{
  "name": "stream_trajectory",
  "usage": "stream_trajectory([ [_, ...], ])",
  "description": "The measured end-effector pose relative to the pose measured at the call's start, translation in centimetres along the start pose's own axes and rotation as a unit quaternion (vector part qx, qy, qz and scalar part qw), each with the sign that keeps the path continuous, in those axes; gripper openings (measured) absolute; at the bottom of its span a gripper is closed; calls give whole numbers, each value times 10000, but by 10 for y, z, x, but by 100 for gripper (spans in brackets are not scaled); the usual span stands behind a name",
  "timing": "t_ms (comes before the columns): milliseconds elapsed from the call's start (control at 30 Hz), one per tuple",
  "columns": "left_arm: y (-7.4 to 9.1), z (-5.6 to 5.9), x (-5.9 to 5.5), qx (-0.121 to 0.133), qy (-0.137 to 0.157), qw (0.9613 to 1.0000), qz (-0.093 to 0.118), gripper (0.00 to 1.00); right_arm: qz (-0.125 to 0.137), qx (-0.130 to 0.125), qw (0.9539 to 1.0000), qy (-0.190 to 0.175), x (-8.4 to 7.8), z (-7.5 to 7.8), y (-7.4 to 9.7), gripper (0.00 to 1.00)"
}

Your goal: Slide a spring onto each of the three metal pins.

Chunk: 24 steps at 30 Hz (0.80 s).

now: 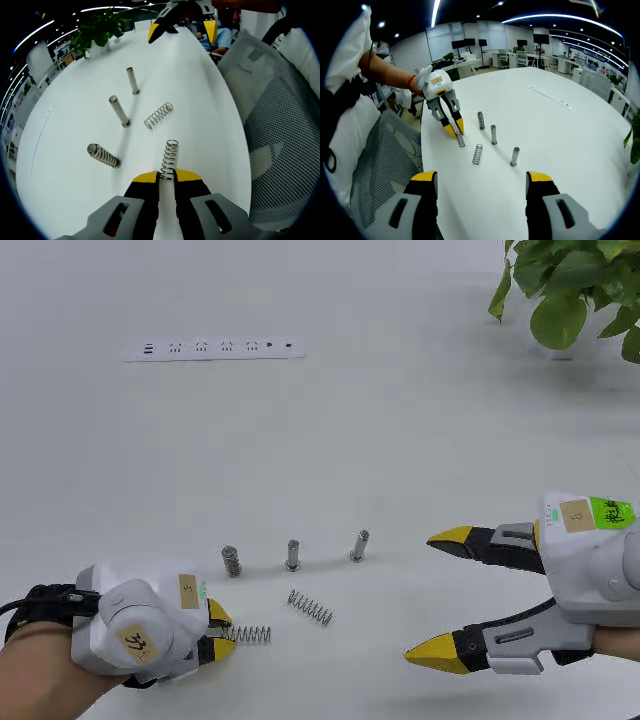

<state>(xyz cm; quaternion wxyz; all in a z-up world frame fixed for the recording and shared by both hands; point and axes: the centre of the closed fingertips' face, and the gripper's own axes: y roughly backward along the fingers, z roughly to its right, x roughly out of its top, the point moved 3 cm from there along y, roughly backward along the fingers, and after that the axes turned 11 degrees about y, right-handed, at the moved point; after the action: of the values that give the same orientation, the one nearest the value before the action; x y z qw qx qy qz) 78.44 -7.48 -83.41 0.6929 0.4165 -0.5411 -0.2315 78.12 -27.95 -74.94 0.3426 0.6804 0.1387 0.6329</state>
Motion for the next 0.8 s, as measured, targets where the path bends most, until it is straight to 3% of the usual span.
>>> stream_trajectory([
  [433,6,6,2,-28,331,9990,303,11,19,48,10000,37,8,-4,-3,73],
  [600,15,10,11,2,606,9961,643,11,47,39,10000,43,10,-3,-2,72],
  [800,30,14,26,54,954,9887,1154,11,130,66,9999,93,23,-8,-2,72],
])
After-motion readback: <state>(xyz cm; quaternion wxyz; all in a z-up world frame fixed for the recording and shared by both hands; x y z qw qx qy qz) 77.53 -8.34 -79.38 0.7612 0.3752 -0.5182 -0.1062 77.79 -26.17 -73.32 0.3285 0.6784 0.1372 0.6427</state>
